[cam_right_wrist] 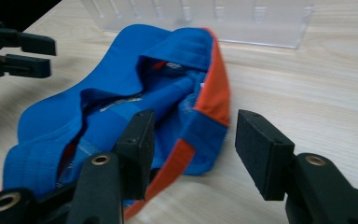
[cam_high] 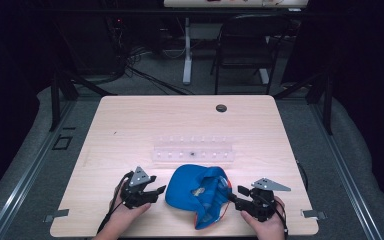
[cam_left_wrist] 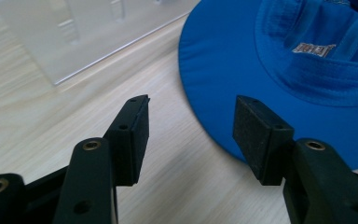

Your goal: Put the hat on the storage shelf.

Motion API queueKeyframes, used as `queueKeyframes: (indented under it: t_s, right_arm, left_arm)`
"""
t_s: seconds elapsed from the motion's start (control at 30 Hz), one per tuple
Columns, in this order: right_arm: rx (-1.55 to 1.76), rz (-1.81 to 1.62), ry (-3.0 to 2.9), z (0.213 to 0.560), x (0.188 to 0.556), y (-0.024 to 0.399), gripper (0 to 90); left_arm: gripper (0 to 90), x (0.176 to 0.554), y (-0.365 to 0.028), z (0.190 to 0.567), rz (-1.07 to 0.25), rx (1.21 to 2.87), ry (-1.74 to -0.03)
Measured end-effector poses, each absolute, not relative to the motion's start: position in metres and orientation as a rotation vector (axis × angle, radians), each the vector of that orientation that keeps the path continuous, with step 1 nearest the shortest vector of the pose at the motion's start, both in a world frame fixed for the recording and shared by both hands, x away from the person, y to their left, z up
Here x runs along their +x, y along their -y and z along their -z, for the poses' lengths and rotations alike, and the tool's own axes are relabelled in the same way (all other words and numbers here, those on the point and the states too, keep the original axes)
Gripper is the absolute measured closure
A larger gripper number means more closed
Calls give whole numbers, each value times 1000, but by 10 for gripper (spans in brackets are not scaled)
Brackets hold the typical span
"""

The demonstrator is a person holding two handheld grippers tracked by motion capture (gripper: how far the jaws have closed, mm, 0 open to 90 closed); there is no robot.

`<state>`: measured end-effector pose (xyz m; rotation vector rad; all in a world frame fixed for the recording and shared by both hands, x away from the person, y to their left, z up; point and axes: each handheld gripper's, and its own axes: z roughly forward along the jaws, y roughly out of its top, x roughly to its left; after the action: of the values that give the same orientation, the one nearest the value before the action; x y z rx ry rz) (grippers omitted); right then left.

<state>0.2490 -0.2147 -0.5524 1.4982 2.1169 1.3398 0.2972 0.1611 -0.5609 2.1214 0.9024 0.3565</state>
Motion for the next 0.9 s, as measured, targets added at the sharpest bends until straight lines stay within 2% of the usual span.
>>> queueKeyframes:
  t_s: [0.3, 0.37, 0.53, 0.57, 0.6, 0.77, 0.9]
  right_arm:
    - [1509, -1207, -2166, 562, 252, 206, 504]
    - [1510, -1175, -2191, 564, 252, 205, 572]
    - [1515, -1144, -2185, 563, 253, 205, 625]
    - [1518, -1123, -2176, 563, 253, 206, 664]
    - [1518, -1123, -2176, 563, 253, 206, 664]
    - [1501, -1041, -2141, 560, 256, 211, 773]
    - [1480, -1002, -2130, 557, 262, 214, 815]
  left_arm:
    - [435, 297, -132, 570, -355, 2181, -816]
    - [436, 296, -128, 572, -358, 2204, -804]
    - [451, 294, -125, 575, -366, 2233, -788]
    - [469, 294, -125, 576, -365, 2245, -776]
    - [480, 294, -125, 576, -365, 2245, -776]
    - [511, 291, -120, 577, -383, 2285, -747]
    - [511, 292, -120, 578, -372, 2277, -757]
